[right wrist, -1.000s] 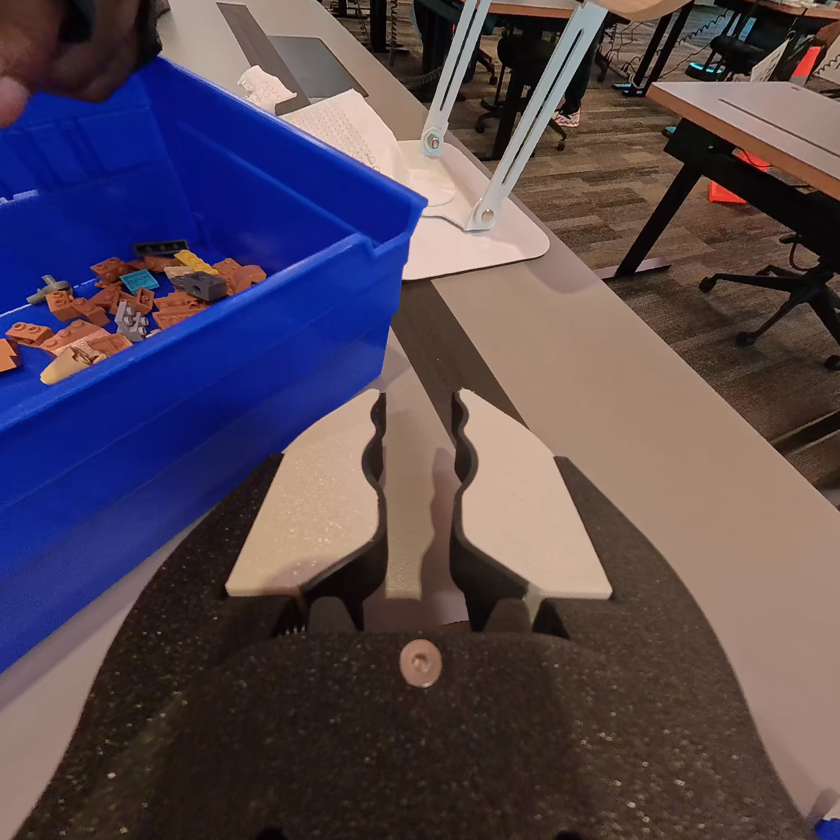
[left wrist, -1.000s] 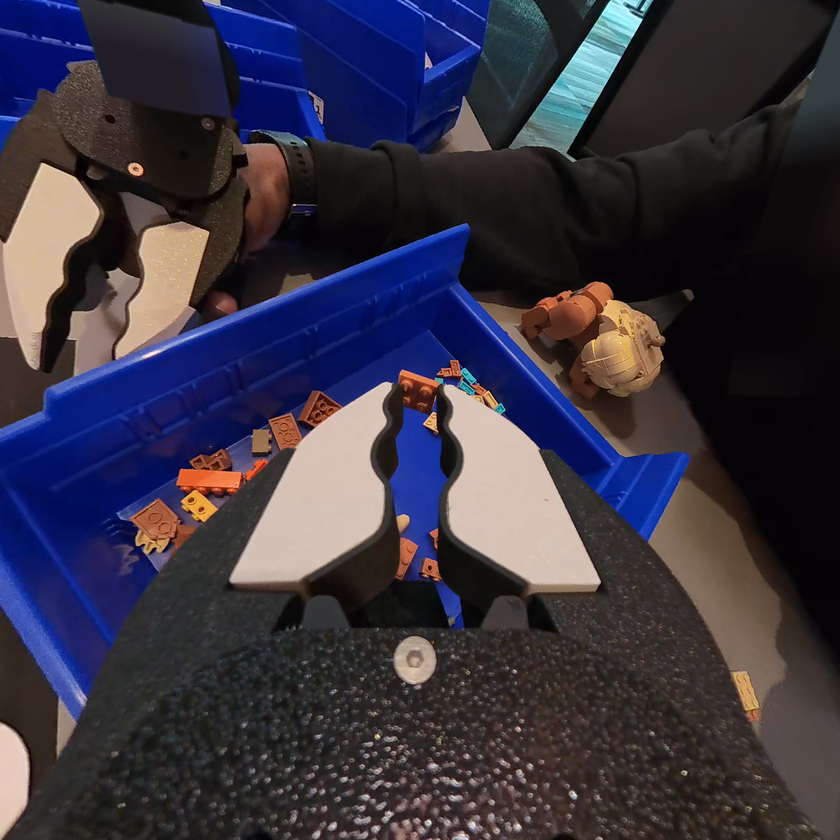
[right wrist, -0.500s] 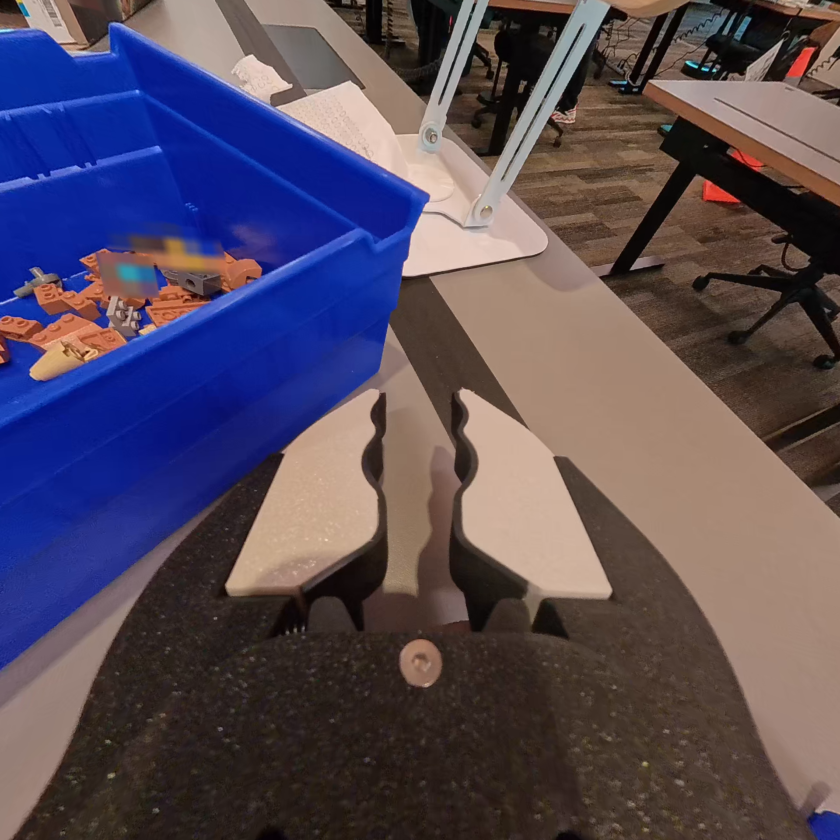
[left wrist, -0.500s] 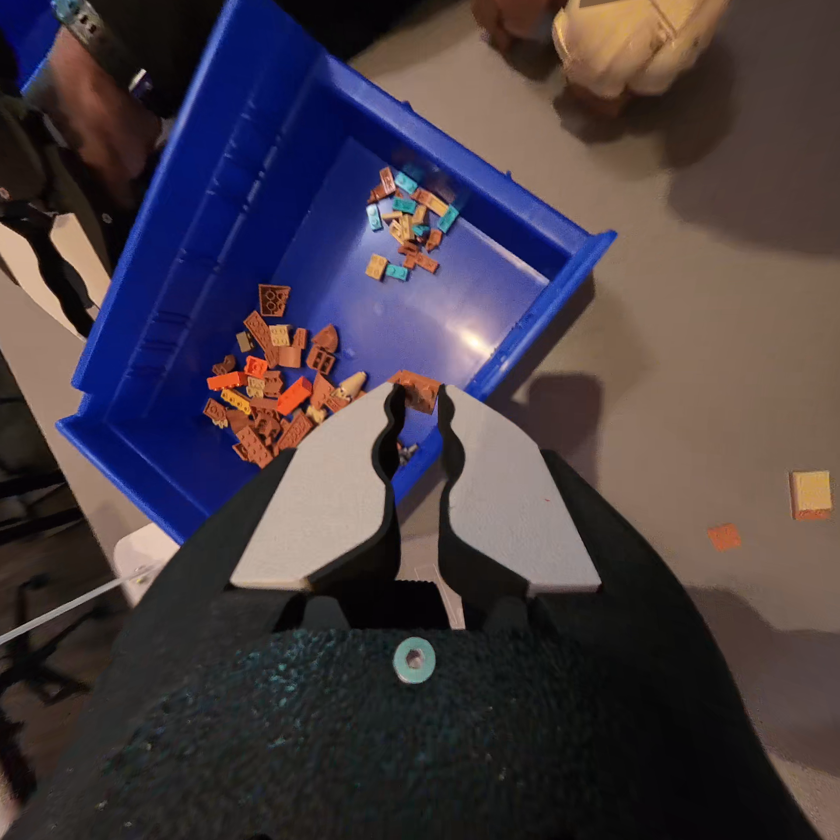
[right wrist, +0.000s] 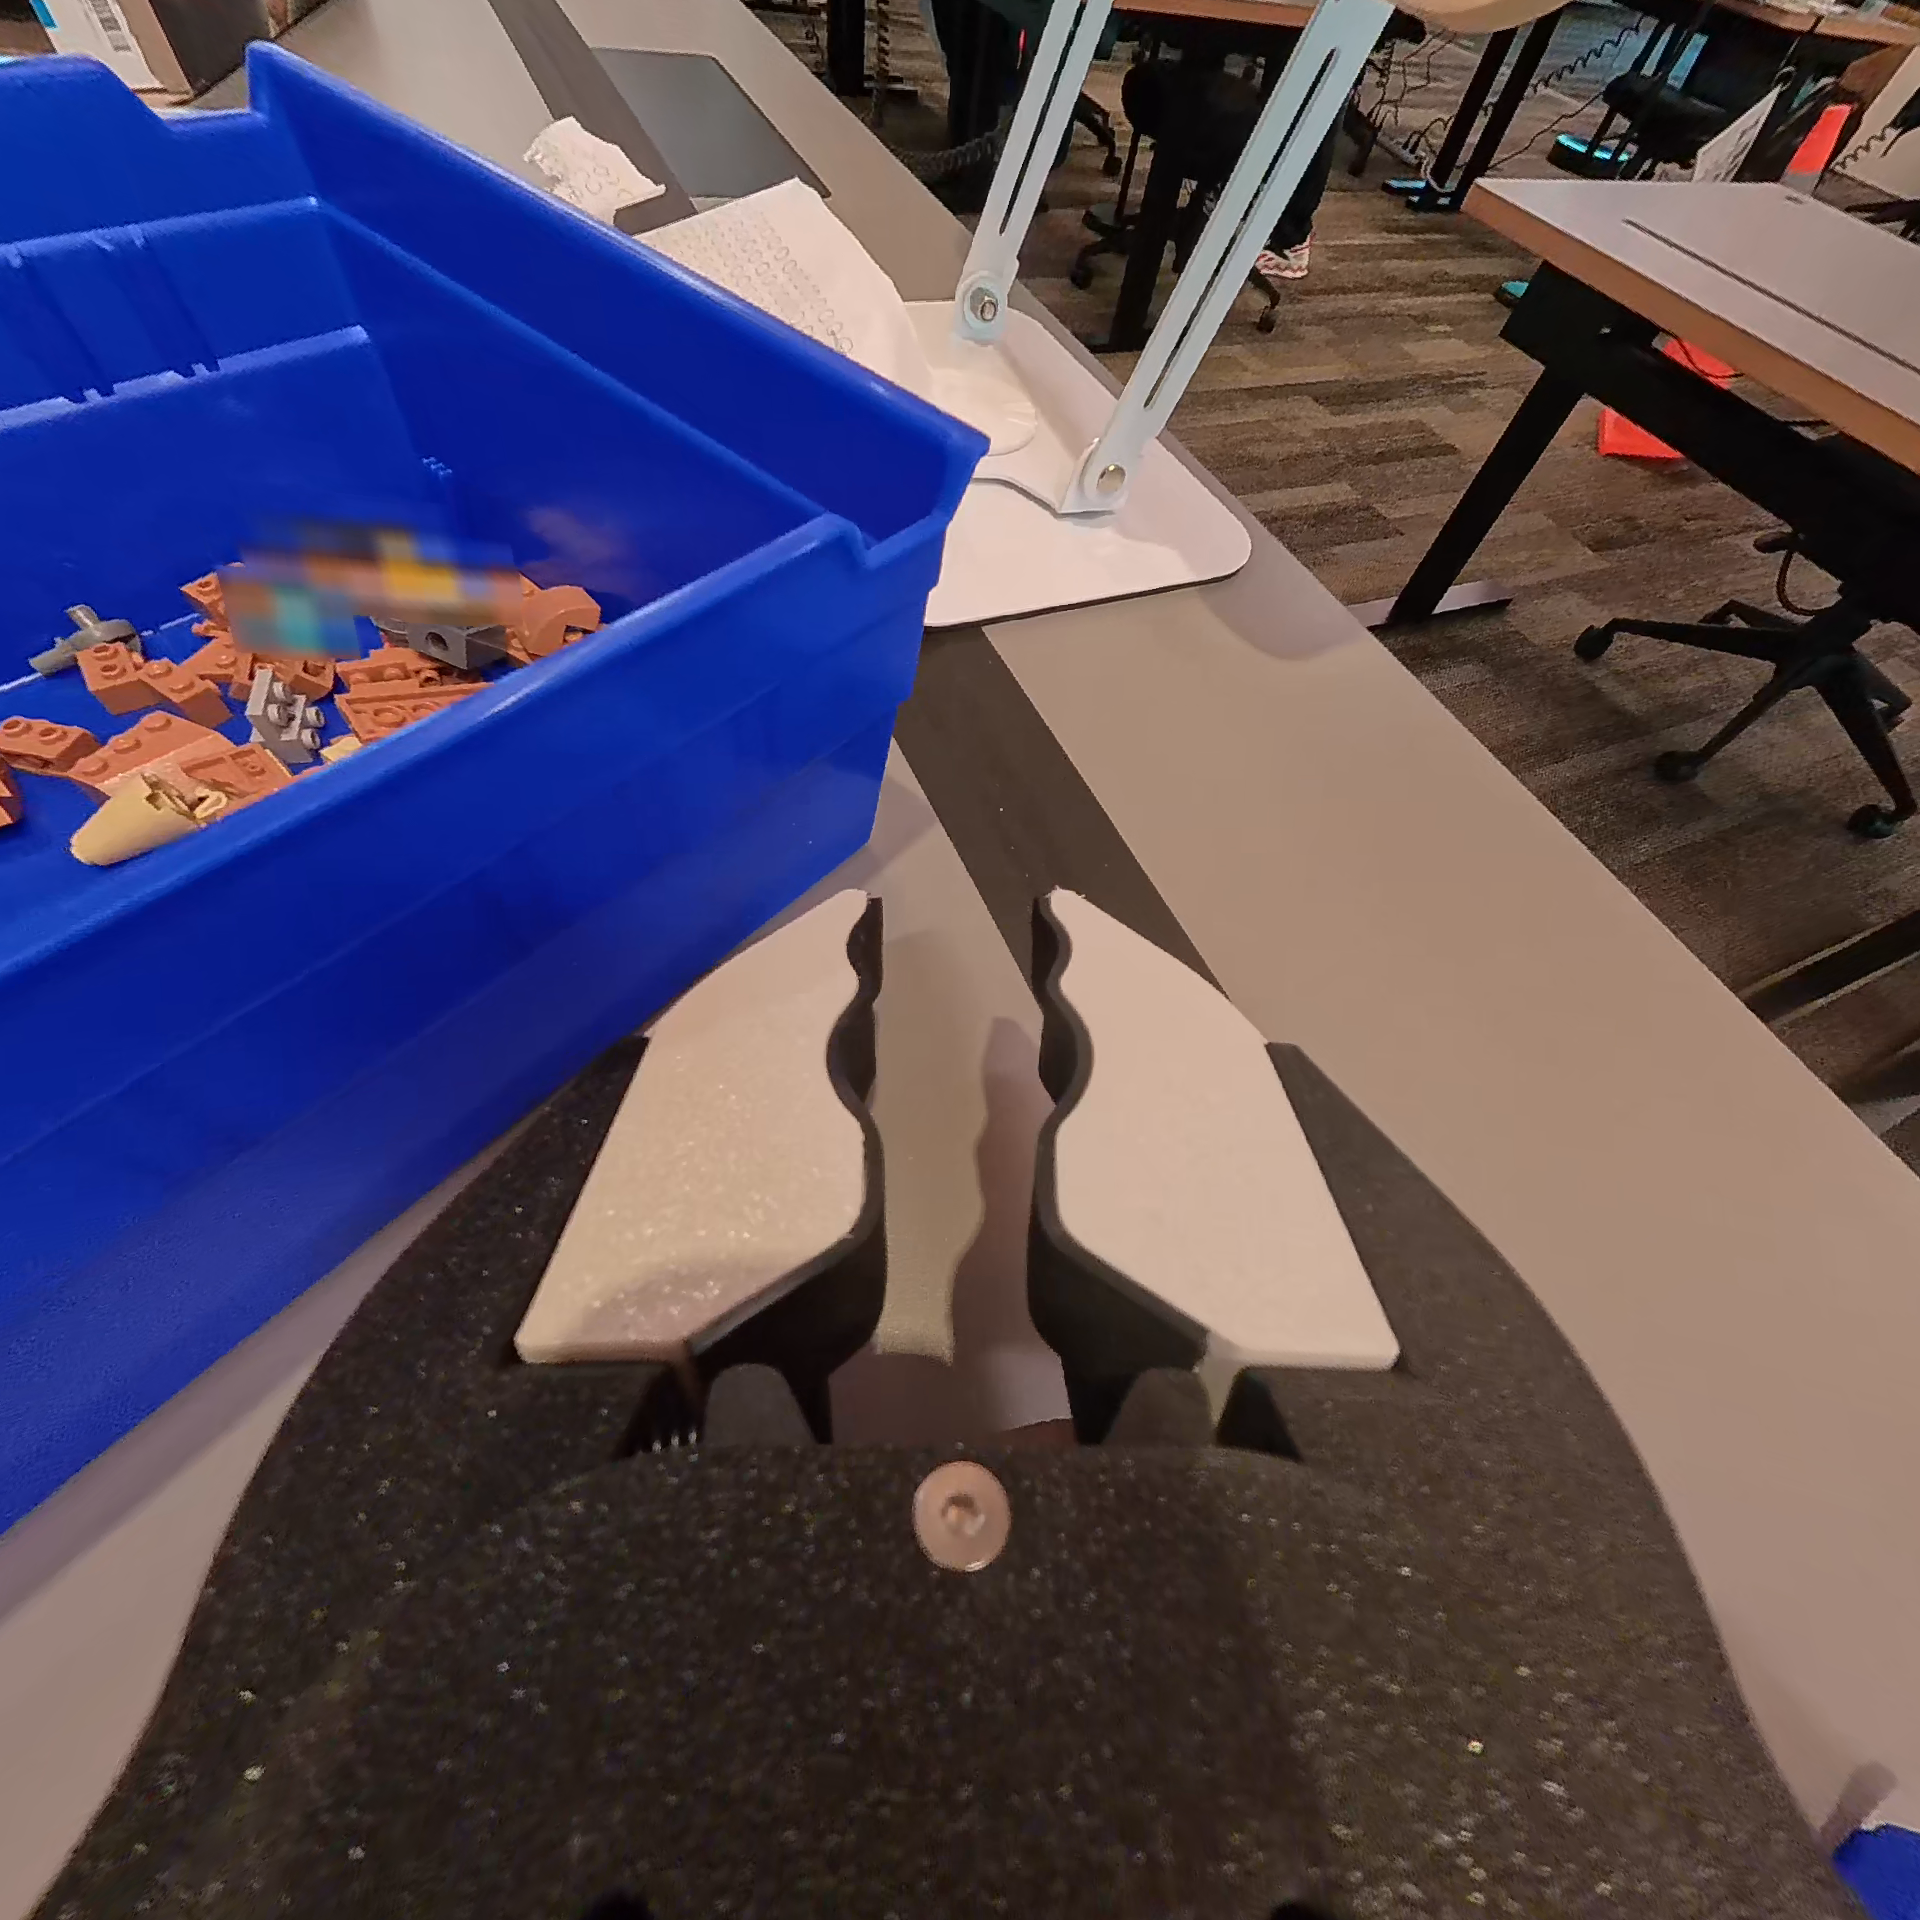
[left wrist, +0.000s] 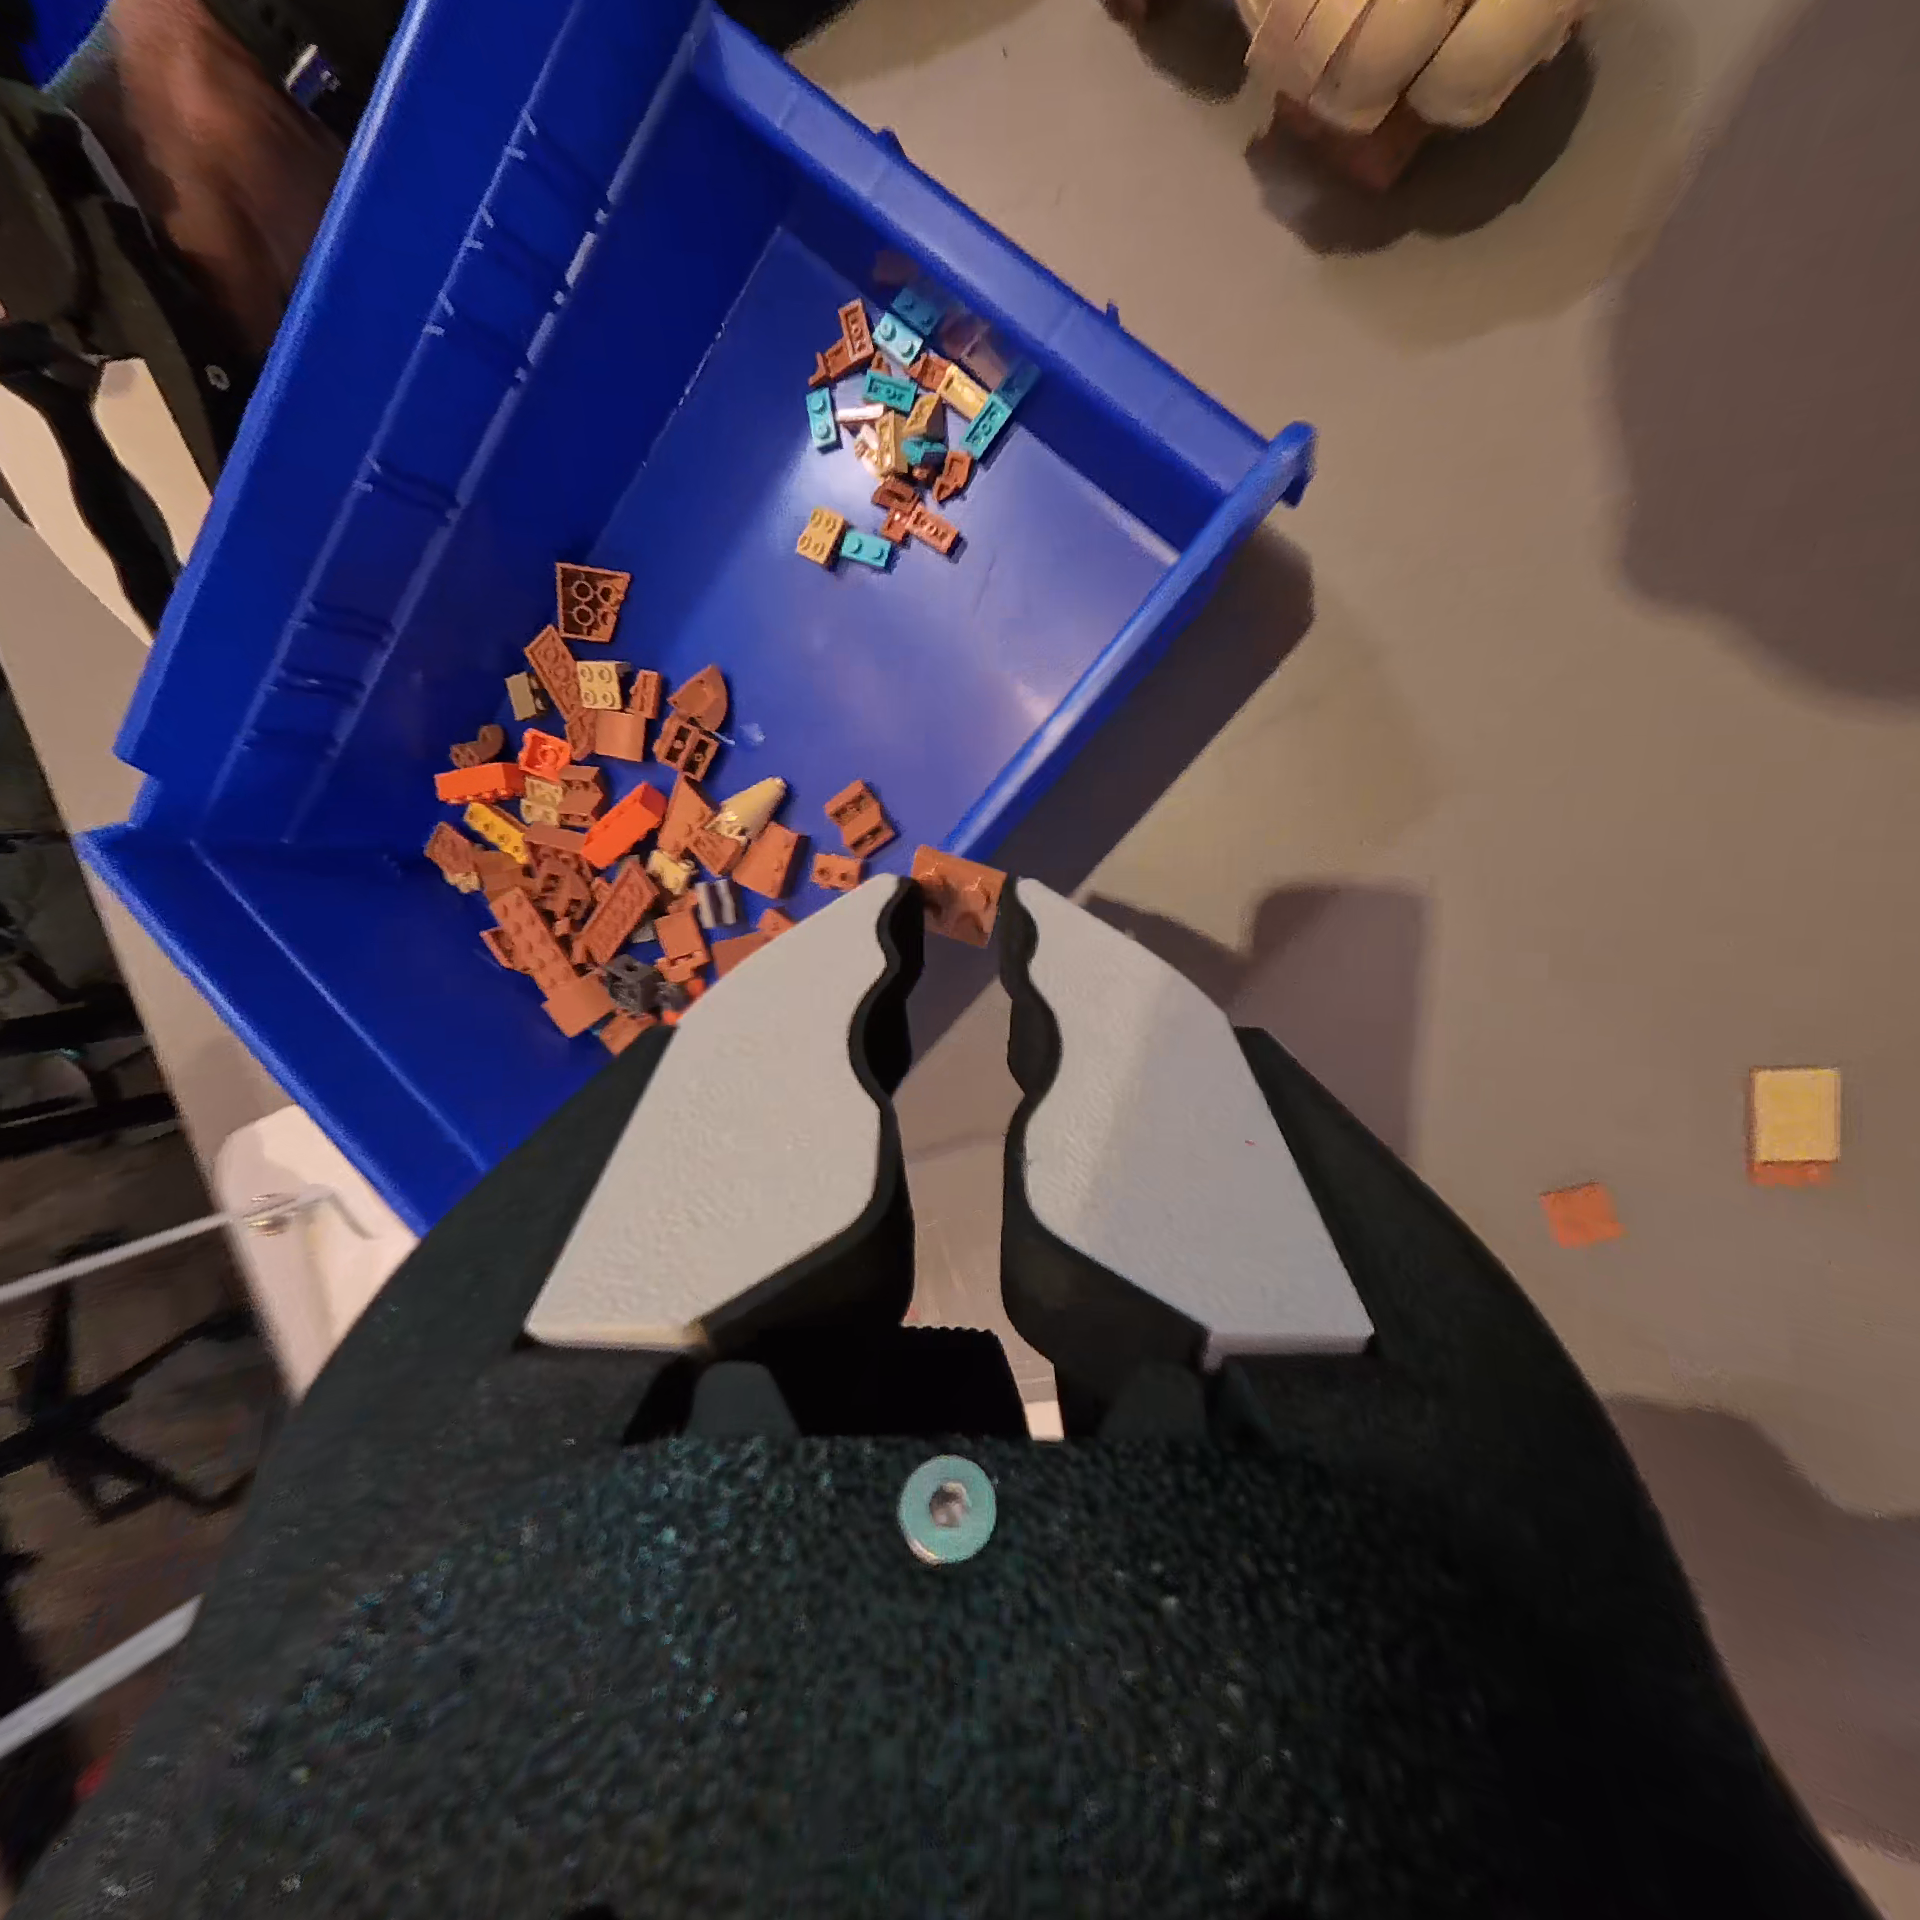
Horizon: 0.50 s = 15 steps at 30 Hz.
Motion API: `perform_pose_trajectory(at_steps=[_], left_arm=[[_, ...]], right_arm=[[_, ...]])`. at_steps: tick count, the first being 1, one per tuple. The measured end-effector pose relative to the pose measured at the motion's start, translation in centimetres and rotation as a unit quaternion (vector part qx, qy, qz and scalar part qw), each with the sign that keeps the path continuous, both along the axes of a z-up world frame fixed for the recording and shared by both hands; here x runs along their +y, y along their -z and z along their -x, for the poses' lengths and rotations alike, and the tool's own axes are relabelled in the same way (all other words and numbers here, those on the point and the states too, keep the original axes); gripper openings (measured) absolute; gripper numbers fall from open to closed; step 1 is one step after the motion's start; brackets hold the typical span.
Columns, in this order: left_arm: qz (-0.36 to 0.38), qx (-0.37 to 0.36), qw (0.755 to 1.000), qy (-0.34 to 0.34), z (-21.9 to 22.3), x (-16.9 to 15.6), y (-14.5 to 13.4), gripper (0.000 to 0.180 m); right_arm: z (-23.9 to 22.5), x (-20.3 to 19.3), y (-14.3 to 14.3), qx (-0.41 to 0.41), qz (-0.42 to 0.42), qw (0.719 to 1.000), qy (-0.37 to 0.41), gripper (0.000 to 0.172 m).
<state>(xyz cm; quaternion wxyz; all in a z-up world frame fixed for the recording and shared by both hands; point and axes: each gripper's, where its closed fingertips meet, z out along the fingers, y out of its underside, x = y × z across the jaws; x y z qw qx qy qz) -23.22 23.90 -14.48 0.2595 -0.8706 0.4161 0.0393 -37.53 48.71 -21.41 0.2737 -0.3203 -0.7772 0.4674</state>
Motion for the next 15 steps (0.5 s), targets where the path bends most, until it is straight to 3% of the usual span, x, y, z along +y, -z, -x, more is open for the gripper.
perform_pose_trajectory(at_steps=[3, 6, 8, 12, 15], left_arm=[[-0.037, -0.13, 0.99, -0.026, -1.3, -1.8, -0.3, 0.014], [-0.098, -0.315, 0.942, -0.066, -2.0, -3.7, -1.2, 0.014], [-0.137, -0.398, 0.903, -0.089, -1.5, -5.2, -1.1, 0.014], [-0.192, -0.492, 0.841, -0.12, -0.3, -7.7, -0.5, 0.014], [-0.214, -0.513, 0.821, -0.127, 0.1, -9.0, -0.1, 0.014]], right_arm=[[-0.1, 0.0, 0.0, 0.001, 0.0, 1.0, 0.002, 0.027], [-0.2, 0.0, 0.0, 0.002, -0.002, 1.0, 0.004, 0.027], [-0.2, 0.0, 0.0, 0.004, -0.005, 1.0, 0.006, 0.027], [-0.2, 0.1, 0.0, 0.005, -0.005, 1.0, 0.01, 0.027], [-0.2, 0.1, -0.1, 0.006, -0.002, 1.0, 0.013, 0.027]])
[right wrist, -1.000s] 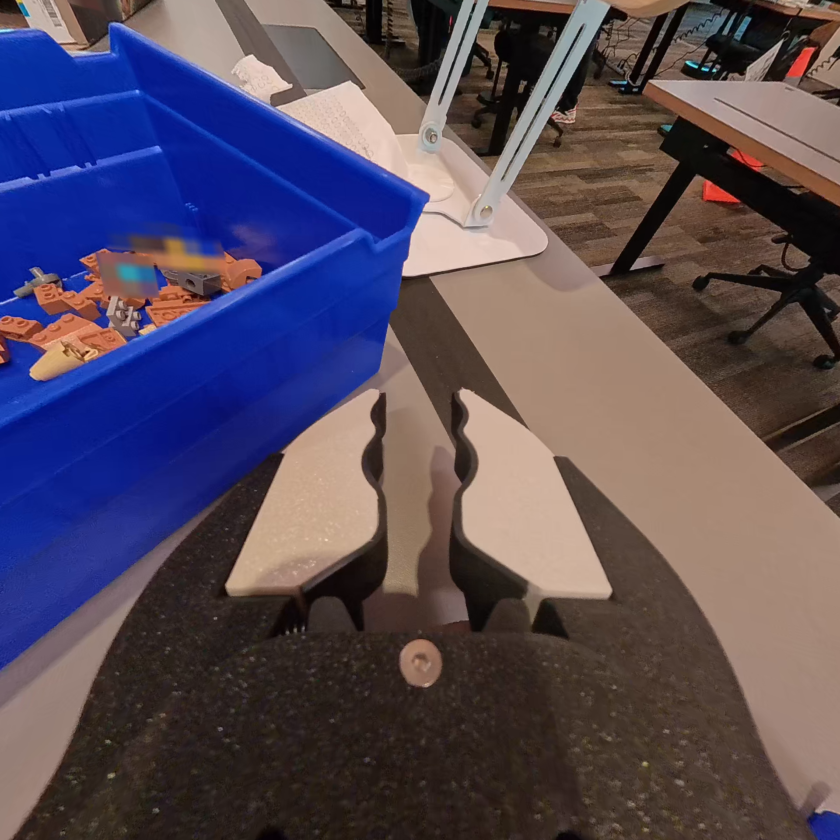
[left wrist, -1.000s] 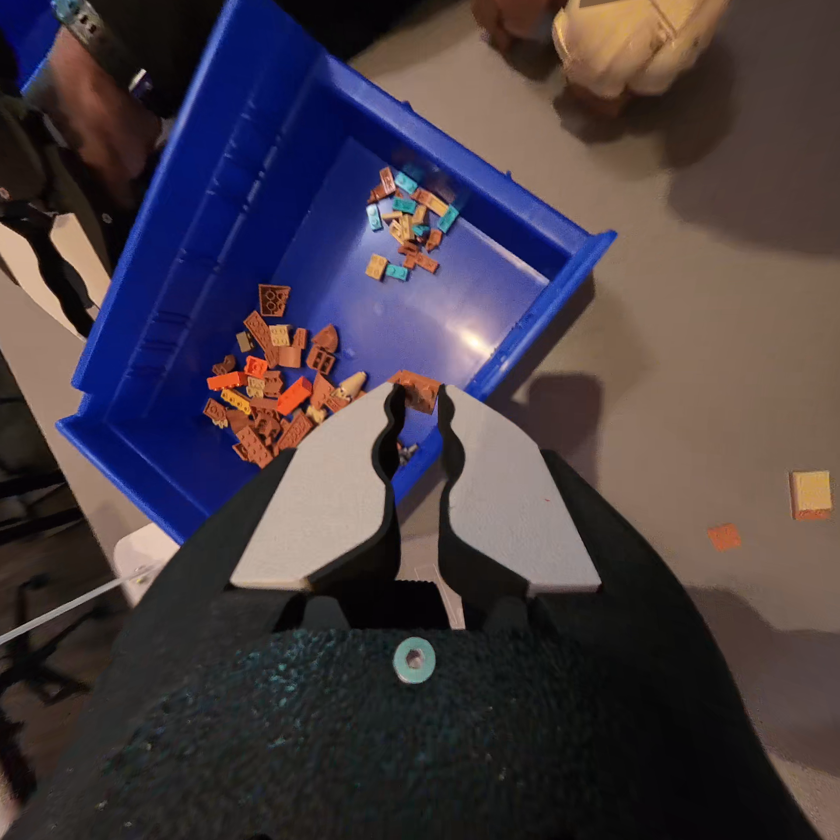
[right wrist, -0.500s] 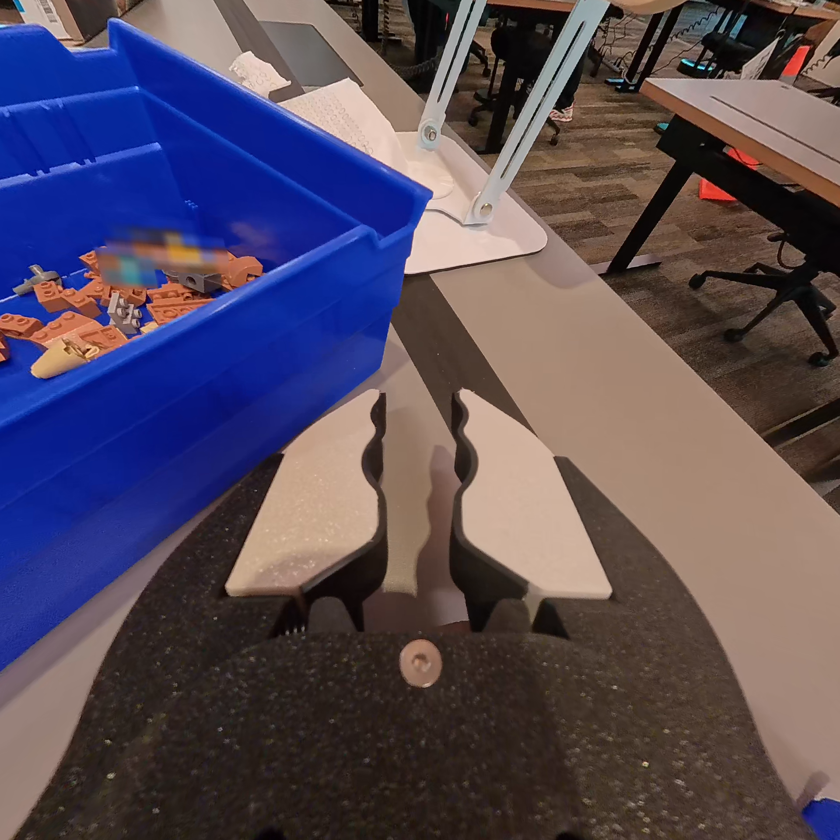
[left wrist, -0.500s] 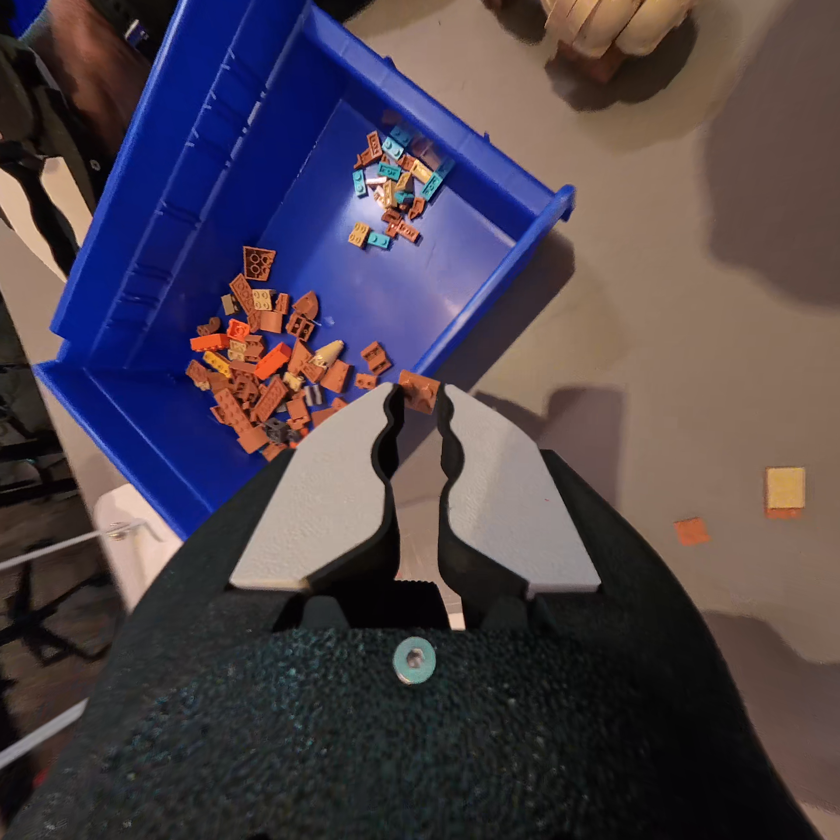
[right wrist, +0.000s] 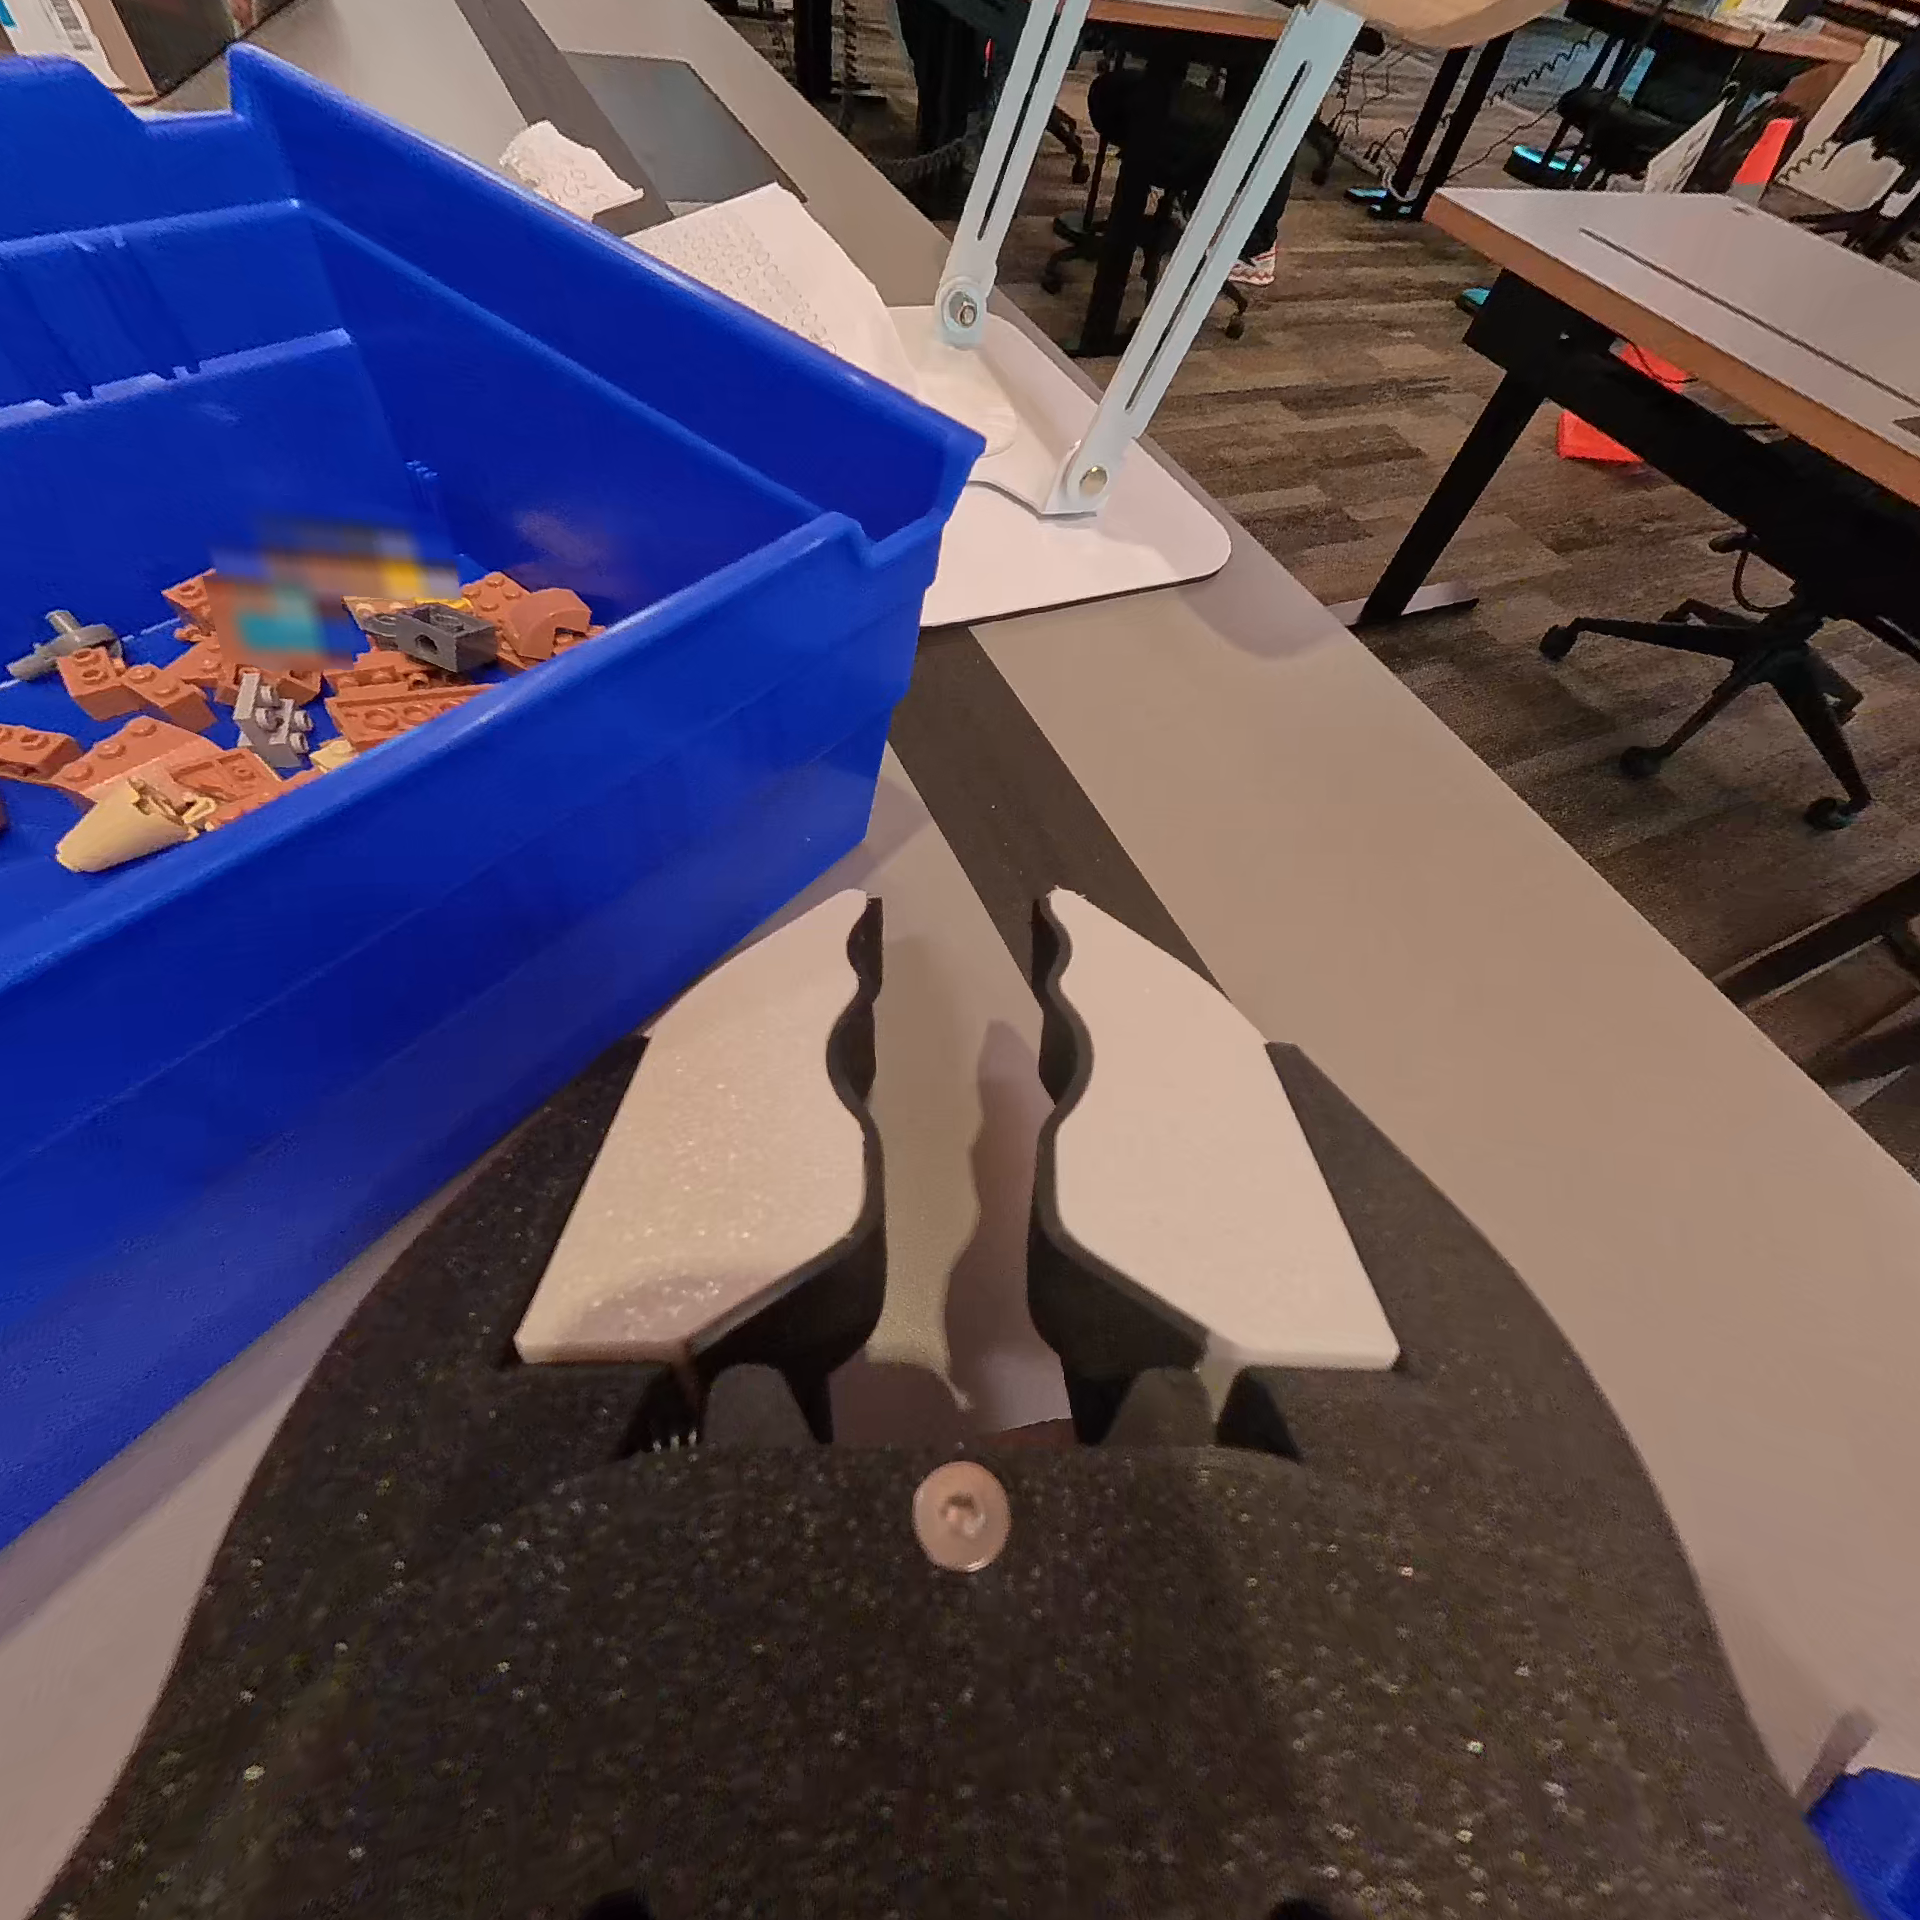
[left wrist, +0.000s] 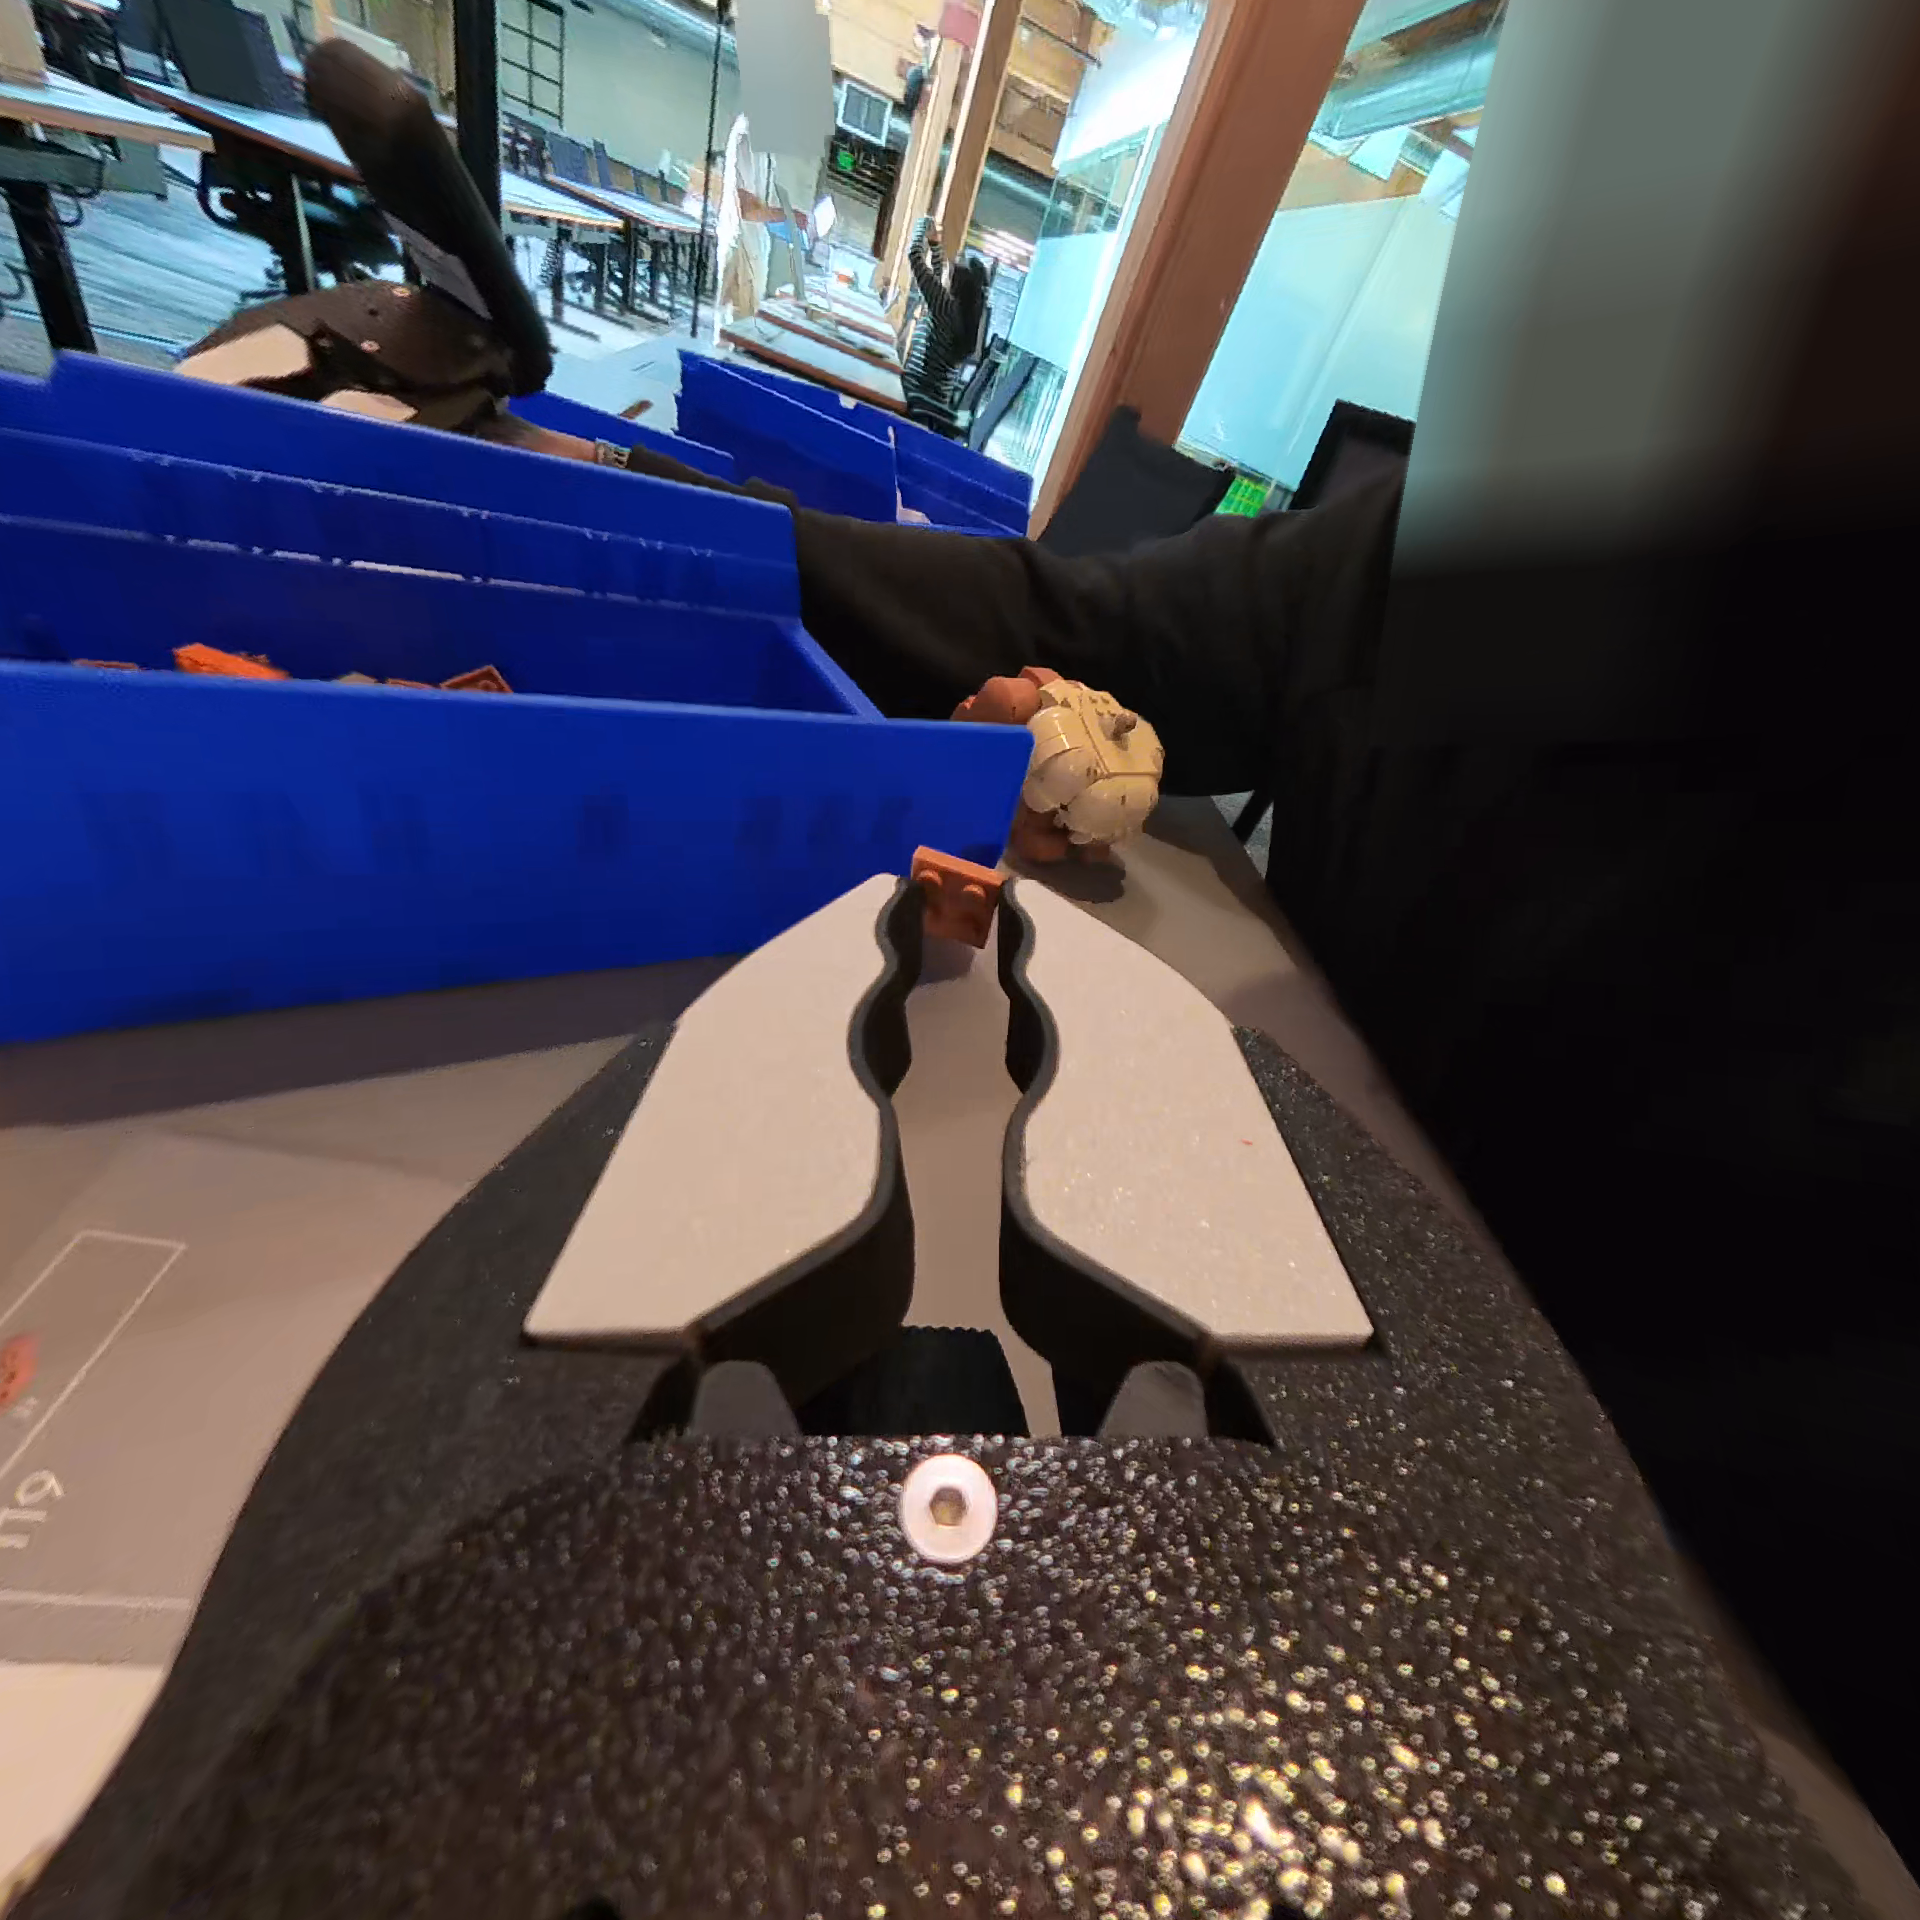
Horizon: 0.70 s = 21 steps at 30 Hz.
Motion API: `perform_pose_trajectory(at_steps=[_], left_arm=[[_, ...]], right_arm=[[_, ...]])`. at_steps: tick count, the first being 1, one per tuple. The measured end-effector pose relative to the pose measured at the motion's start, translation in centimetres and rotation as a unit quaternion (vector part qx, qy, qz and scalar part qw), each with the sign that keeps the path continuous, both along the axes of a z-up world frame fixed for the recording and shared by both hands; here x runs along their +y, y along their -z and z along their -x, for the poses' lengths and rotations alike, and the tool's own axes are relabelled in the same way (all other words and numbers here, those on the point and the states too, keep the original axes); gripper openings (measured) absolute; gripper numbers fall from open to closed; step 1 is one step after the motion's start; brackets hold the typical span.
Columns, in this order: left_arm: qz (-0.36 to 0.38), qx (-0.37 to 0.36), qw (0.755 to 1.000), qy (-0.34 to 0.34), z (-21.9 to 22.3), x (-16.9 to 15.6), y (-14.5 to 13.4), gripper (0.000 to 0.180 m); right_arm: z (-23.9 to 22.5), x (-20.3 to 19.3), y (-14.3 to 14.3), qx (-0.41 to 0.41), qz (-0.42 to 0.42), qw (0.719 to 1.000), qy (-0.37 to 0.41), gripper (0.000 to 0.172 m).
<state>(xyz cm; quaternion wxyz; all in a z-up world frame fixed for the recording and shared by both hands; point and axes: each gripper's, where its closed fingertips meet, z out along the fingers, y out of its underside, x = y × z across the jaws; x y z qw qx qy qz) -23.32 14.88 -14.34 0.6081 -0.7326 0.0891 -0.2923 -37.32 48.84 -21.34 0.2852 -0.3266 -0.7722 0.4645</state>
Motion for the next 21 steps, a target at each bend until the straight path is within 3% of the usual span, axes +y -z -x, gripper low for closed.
perform_pose_trajectory(at_steps=[5, 12, 21], left_arm=[[0.022, 0.034, 0.999, -0.014, 0.3, -0.9, 1.4, 0.014], [0.116, 0.237, 0.964, -0.023, 0.2, -4.3, 7.2, 0.013], [0.176, 0.29, 0.94, -0.03, 1.1, -8.5, 10.3, 0.014]], right_arm=[[0.0, -0.1, 0.3, -0.005, -0.011, 1.0, 0.0, 0.027], [0.1, -0.4, 1.1, -0.02, -0.036, 0.999, -0.003, 0.027], [0.3, -0.3, 1.5, -0.035, -0.041, 0.999, 0.001, 0.027]])
